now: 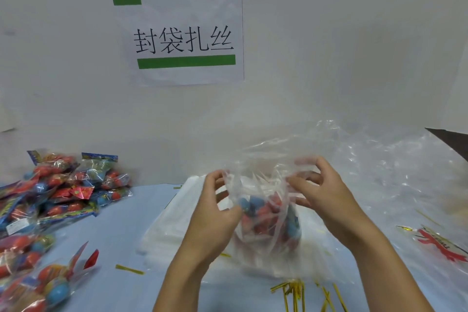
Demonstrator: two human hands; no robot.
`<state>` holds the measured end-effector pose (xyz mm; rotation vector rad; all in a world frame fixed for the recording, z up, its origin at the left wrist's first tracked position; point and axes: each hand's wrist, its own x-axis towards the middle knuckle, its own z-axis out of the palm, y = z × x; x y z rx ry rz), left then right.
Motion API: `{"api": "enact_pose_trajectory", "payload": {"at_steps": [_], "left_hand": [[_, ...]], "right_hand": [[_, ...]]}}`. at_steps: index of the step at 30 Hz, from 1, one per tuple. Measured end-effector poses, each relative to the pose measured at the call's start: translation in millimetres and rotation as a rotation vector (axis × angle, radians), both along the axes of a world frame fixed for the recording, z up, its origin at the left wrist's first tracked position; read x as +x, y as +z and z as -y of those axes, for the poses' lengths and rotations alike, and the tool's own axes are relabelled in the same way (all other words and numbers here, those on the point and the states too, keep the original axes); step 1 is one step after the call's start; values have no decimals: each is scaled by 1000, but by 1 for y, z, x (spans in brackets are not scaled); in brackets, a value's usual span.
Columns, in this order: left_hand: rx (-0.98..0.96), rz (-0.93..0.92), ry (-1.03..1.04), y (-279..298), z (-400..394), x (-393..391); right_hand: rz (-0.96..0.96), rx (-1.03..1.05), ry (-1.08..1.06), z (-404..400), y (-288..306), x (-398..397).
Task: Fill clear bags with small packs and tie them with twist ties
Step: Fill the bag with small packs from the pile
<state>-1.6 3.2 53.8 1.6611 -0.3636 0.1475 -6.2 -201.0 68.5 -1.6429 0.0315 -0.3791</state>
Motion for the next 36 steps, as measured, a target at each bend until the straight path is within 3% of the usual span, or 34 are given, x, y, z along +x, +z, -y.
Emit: {"api": "enact_pose_trajectory", "payload": {"at_steps": [5,10,14,19,26,33,36], "left_hand": [[152,31,-231,2,3,-5],[66,163,82,7,17,-4],[-17,236,249,11,17,-2],[-210,166,219,21,9,-9],[-13,321,323,43,4,-15],[-171,281,341,63,0,-21],[-154,321,415,69,4,-28]], "right_hand": [[7,-125,106,14,10,-14],[91,-156,132,11,13,-16],[156,-100,-70,4,9,-7],[154,-34,-140,6,8,-5],[131,-99,-48,9,13,-11],[137,-109,-59,9,15,-12],[134,-109,-57,7,15,-12]]}}
